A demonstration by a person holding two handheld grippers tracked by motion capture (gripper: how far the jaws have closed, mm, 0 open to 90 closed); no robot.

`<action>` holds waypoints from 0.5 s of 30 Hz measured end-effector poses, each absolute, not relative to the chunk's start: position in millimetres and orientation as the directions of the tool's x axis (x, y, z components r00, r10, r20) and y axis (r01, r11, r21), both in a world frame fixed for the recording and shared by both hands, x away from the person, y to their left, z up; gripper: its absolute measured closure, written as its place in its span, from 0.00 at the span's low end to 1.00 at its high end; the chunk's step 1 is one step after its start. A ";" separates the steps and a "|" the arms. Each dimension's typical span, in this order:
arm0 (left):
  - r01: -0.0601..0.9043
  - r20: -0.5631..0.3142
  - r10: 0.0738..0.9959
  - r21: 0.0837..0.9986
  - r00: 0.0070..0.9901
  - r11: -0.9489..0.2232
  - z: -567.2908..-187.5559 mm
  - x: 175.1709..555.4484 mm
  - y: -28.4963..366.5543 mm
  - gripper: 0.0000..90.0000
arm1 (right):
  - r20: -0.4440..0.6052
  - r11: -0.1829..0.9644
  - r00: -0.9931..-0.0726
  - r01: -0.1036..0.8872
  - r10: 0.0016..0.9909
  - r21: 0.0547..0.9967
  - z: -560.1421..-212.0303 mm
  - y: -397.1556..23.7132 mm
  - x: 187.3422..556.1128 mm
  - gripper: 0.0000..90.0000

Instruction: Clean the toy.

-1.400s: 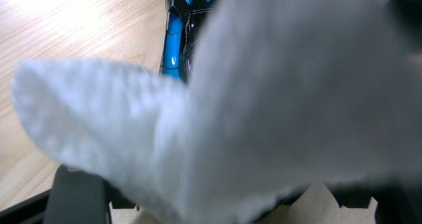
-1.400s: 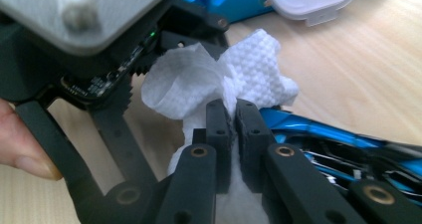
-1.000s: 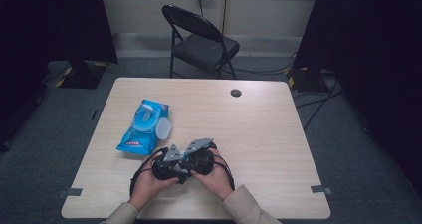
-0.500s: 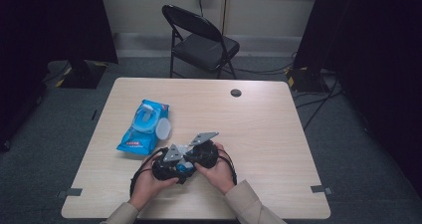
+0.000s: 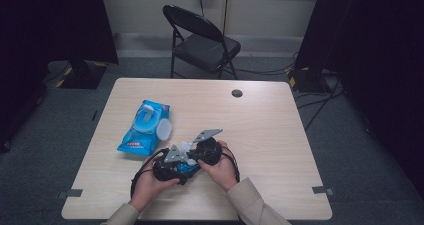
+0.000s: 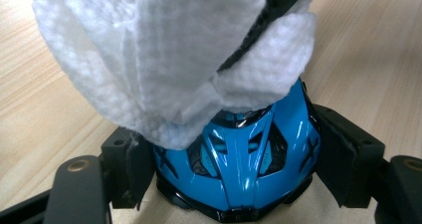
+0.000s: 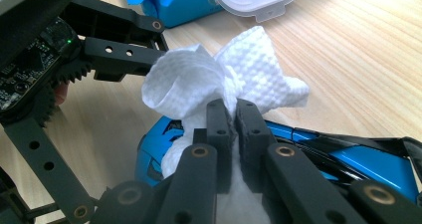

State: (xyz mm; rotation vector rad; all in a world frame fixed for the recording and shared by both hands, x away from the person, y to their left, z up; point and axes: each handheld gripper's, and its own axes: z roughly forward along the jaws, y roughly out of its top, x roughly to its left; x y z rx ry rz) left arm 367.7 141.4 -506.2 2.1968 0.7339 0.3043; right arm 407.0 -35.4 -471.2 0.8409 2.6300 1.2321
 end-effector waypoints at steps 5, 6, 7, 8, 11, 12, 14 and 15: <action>0.405 -0.018 0.593 0.747 0.805 -0.526 -506.2 367.8 141.4 0.28 | 0.130 0.507 -0.838 0.436 0.530 0.744 -471.1 -37.6 407.5 0.96; 0.405 -0.018 0.593 0.747 0.805 -0.526 -506.2 367.7 141.4 0.28 | 0.133 0.502 -0.836 0.438 0.532 0.746 -471.1 -38.0 407.5 0.96; 0.405 -0.018 0.593 0.748 0.805 -0.526 -506.2 367.7 141.3 0.28 | 0.136 0.499 -0.835 0.441 0.534 0.746 -471.1 -38.6 407.5 0.96; 0.405 -0.018 0.593 0.748 0.805 -0.527 -506.2 367.7 141.4 0.28 | 0.140 0.497 -0.834 0.443 0.533 0.746 -471.1 -39.0 407.5 0.96; 0.405 -0.018 0.593 0.748 0.805 -0.527 -506.2 367.7 141.3 0.28 | 0.138 0.500 -0.836 0.441 0.530 0.745 -470.2 -39.6 407.0 0.96; 0.405 -0.018 0.593 0.747 0.805 -0.527 -506.1 367.7 141.4 0.28 | 0.133 0.503 -0.837 0.438 0.531 0.745 -469.7 -40.0 406.6 0.96; 0.404 -0.018 0.593 0.747 0.805 -0.527 -506.2 367.8 141.4 0.28 | 0.132 0.504 -0.838 0.436 0.530 0.746 -468.9 -41.4 406.5 0.96; 0.405 -0.018 0.593 0.747 0.805 -0.527 -506.2 367.8 141.4 0.28 | 0.129 0.501 -0.834 0.438 0.536 0.746 -468.4 -42.5 406.6 0.96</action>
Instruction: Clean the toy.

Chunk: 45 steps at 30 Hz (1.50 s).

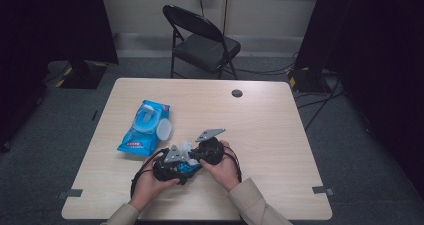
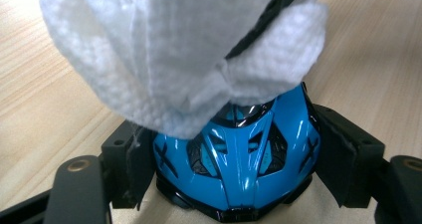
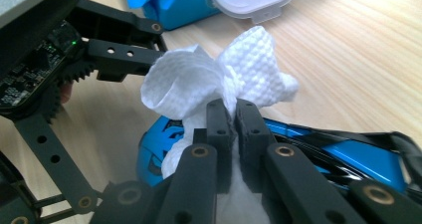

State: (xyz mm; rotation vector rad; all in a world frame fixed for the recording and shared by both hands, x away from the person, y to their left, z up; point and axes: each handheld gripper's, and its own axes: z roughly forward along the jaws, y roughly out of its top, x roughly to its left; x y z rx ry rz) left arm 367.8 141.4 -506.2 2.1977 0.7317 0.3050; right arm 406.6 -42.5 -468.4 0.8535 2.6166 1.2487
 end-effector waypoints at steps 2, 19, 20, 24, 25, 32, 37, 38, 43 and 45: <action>0.405 -0.018 0.593 0.747 0.805 -0.527 -506.2 367.8 141.4 0.28 | 0.139 0.494 -0.831 0.445 0.538 0.747 -468.1 -45.0 407.6 0.96; 0.405 -0.018 0.593 0.748 0.805 -0.526 -506.2 367.7 141.3 0.28 | 0.098 0.474 -0.774 0.478 0.626 0.740 -467.5 -68.4 423.2 0.96; 0.405 -0.018 0.593 0.748 0.805 -0.527 -506.2 367.7 141.4 0.28 | 0.089 0.478 -0.770 0.477 0.632 0.738 -467.3 -68.9 423.5 0.96; 0.405 -0.018 0.594 0.748 0.804 -0.526 -506.2 367.7 141.3 0.28 | 0.082 0.472 -0.757 0.484 0.649 0.737 -467.3 -75.0 427.9 0.96; 0.405 -0.018 0.593 0.748 0.805 -0.526 -506.2 367.7 141.3 0.28 | 0.084 0.467 -0.753 0.487 0.652 0.738 -467.5 -76.8 429.2 0.96; 0.405 -0.019 0.594 0.748 0.804 -0.525 -506.2 367.7 141.3 0.28 | 0.072 0.459 -0.739 0.489 0.670 0.741 -467.7 -82.7 430.6 0.96; 0.405 -0.019 0.594 0.748 0.804 -0.525 -506.3 367.7 141.3 0.28 | 0.064 0.453 -0.731 0.485 0.679 0.748 -468.2 -86.4 430.9 0.96; 0.405 -0.018 0.594 0.748 0.805 -0.526 -506.2 367.7 141.3 0.28 | 0.066 0.451 -0.730 0.488 0.681 0.747 -468.0 -87.2 431.1 0.96; 0.405 -0.018 0.593 0.748 0.805 -0.526 -506.2 367.7 141.3 0.28 | 0.060 0.448 -0.720 0.492 0.691 0.746 -467.5 -91.9 432.4 0.96; 0.405 -0.019 0.593 0.748 0.805 -0.526 -506.2 367.7 141.3 0.28 | 0.058 0.446 -0.714 0.496 0.698 0.745 -467.4 -95.1 432.3 0.96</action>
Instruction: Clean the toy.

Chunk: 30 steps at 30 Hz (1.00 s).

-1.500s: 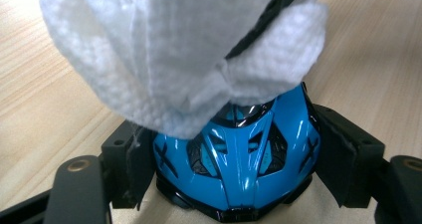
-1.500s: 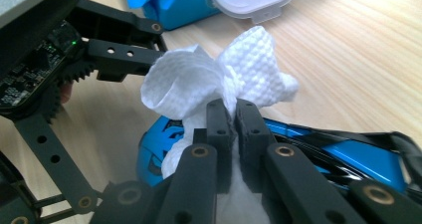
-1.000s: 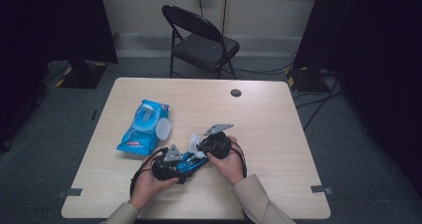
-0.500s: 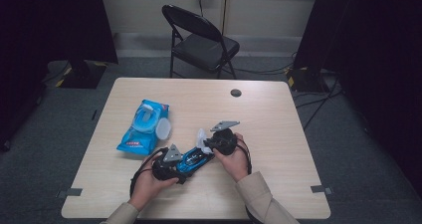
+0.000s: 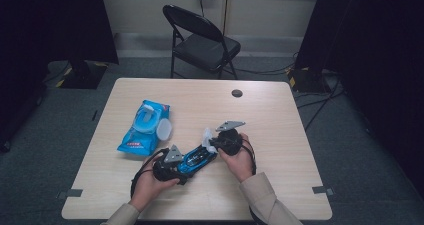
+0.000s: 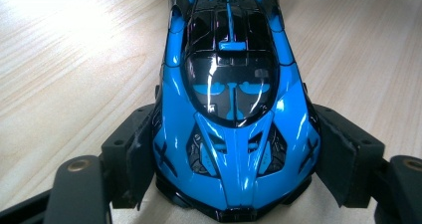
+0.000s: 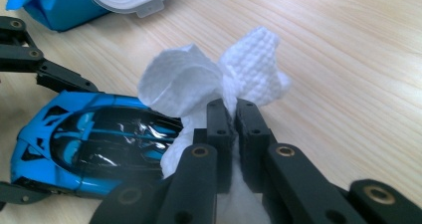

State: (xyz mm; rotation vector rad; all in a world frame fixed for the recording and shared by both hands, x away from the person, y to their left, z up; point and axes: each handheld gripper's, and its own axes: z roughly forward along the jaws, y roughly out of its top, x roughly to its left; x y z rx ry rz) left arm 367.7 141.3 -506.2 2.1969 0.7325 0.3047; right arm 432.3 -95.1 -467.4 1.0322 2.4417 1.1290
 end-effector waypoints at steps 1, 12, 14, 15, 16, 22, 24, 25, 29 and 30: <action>0.405 -0.018 0.594 0.748 0.805 -0.526 -506.2 367.7 141.3 0.28 | 0.049 0.450 -0.711 0.495 0.701 0.744 -467.8 -97.4 432.2 0.96; 0.406 -0.019 0.593 0.748 0.805 -0.526 -506.2 367.8 141.4 0.28 | 0.069 0.426 -0.701 0.506 0.710 0.750 -468.1 -120.4 427.8 0.96; 0.406 -0.019 0.594 0.748 0.805 -0.526 -506.2 367.7 141.4 0.28 | 0.065 0.425 -0.695 0.508 0.716 0.749 -468.1 -125.5 426.8 0.96; 0.406 -0.019 0.593 0.748 0.805 -0.526 -506.2 367.8 141.4 0.28 | 0.070 0.418 -0.690 0.513 0.720 0.750 -468.1 -129.0 426.0 0.96; 0.406 -0.020 0.593 0.748 0.805 -0.526 -506.2 367.8 141.4 0.28 | 0.074 0.411 -0.685 0.516 0.725 0.752 -468.1 -132.9 425.4 0.96; 0.406 -0.020 0.593 0.747 0.805 -0.526 -506.0 367.9 141.3 0.28 | 0.115 0.350 -0.672 0.515 0.731 0.782 -463.9 -155.6 414.0 0.96; 0.407 -0.022 0.590 0.745 0.807 -0.529 -505.8 368.1 141.6 0.28 | 0.126 0.333 -0.672 0.511 0.730 0.792 -462.9 -161.7 408.7 0.96; 0.402 -0.018 0.587 0.745 0.810 -0.532 -505.8 368.5 141.8 0.28 | 0.131 0.328 -0.671 0.512 0.730 0.794 -462.9 -164.5 406.3 0.96; 0.403 -0.020 0.581 0.741 0.814 -0.538 -504.9 368.8 141.9 0.27 | 0.142 0.322 -0.672 0.516 0.727 0.794 -466.6 -173.0 400.0 0.96; 0.408 -0.020 0.582 0.733 0.813 -0.545 -503.3 368.4 141.4 0.26 | 0.144 0.322 -0.672 0.518 0.727 0.793 -466.9 -174.3 399.3 0.96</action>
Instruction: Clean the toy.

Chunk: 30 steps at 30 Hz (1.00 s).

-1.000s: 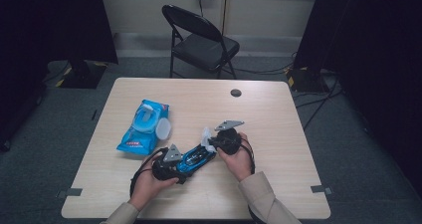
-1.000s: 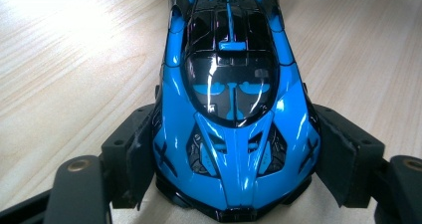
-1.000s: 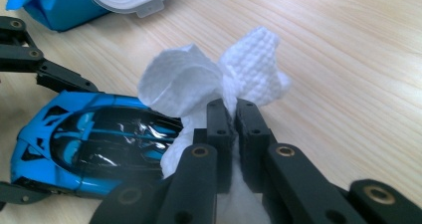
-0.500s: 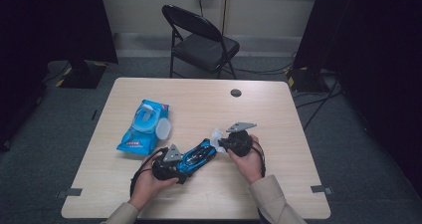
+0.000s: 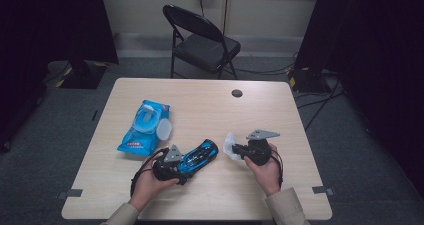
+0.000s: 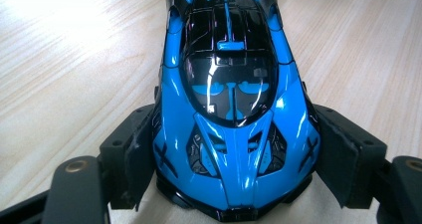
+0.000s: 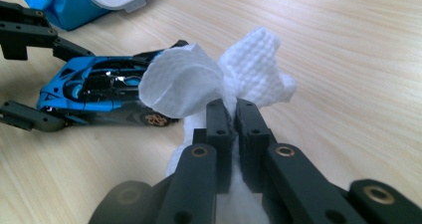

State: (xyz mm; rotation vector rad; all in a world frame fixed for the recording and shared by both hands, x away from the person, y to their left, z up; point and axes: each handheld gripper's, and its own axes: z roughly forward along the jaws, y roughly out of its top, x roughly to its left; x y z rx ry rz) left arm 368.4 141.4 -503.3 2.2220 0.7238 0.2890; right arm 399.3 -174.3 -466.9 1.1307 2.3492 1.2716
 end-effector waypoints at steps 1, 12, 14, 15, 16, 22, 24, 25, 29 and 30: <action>0.414 -0.023 0.585 0.730 0.810 -0.544 -501.3 368.0 140.9 0.25 | 0.147 0.318 -0.671 0.518 0.727 0.794 -466.9 -175.7 398.8 0.96; 0.398 -0.046 0.587 0.777 0.809 -0.487 -468.7 370.8 147.1 0.28 | 0.166 0.298 -0.663 0.527 0.730 0.796 -469.4 -178.4 397.6 0.96; 0.392 -0.048 0.574 0.777 0.817 -0.493 -466.9 373.2 143.9 0.32 | 0.167 0.297 -0.664 0.526 0.729 0.797 -469.0 -176.8 397.2 0.96; 0.401 -0.060 0.577 0.776 0.814 -0.486 -466.9 374.1 141.2 0.34 | 0.168 0.296 -0.666 0.524 0.726 0.798 -468.6 -175.9 397.0 0.96; 0.406 -0.060 0.580 0.772 0.812 -0.490 -467.0 375.9 138.7 0.34 | 0.167 0.298 -0.668 0.523 0.725 0.799 -468.3 -174.9 396.6 0.96; 0.440 -0.070 0.603 0.751 0.795 -0.493 -470.4 391.8 127.8 0.40 | 0.157 0.313 -0.676 0.518 0.720 0.796 -469.4 -169.8 394.7 0.96; 0.446 -0.072 0.607 0.747 0.791 -0.493 -471.4 394.2 124.4 0.42 | 0.155 0.317 -0.679 0.517 0.718 0.795 -470.0 -168.8 394.2 0.96; 0.451 -0.079 0.604 0.742 0.793 -0.496 -471.9 395.2 123.1 0.43 | 0.153 0.319 -0.681 0.515 0.717 0.795 -470.4 -168.3 394.2 0.96; 0.442 -0.079 0.586 0.739 0.806 -0.509 -473.8 395.0 115.8 0.49 | 0.147 0.334 -0.686 0.516 0.712 0.789 -473.6 -165.2 394.2 0.96; 0.441 -0.072 0.587 0.736 0.806 -0.514 -474.4 395.3 114.2 0.50 | 0.146 0.338 -0.688 0.516 0.711 0.787 -474.5 -164.3 394.2 0.96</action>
